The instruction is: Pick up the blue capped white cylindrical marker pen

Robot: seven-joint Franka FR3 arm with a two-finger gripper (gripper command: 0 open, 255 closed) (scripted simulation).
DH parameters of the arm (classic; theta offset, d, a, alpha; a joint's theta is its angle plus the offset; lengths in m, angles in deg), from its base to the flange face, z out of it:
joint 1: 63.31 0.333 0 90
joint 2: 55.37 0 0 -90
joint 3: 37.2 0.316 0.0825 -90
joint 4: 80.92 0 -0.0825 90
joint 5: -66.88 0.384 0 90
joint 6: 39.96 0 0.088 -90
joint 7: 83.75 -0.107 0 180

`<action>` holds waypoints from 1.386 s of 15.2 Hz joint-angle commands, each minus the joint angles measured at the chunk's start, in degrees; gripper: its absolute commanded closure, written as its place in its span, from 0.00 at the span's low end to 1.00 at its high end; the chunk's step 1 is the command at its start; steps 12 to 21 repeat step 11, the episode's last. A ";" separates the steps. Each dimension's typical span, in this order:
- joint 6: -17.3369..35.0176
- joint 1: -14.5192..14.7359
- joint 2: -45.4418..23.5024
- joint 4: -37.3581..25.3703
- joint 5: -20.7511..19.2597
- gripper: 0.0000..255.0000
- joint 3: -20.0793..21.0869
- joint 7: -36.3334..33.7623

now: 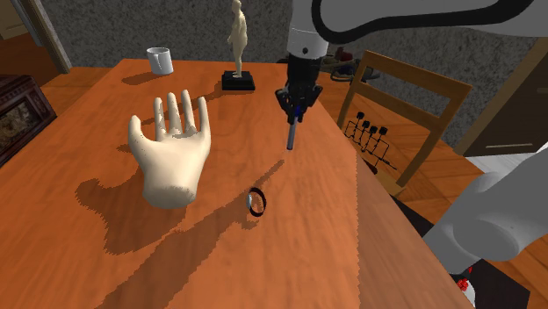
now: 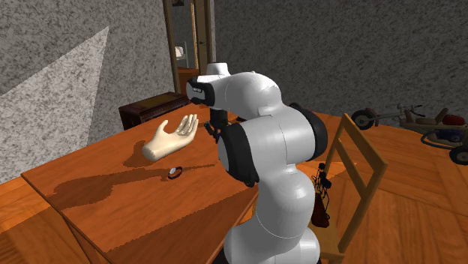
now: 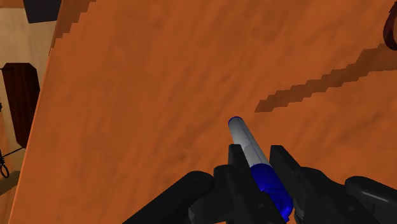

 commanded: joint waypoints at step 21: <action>-7.99 -0.22 -0.99 -8.93 -0.39 1.00 -0.20 -0.21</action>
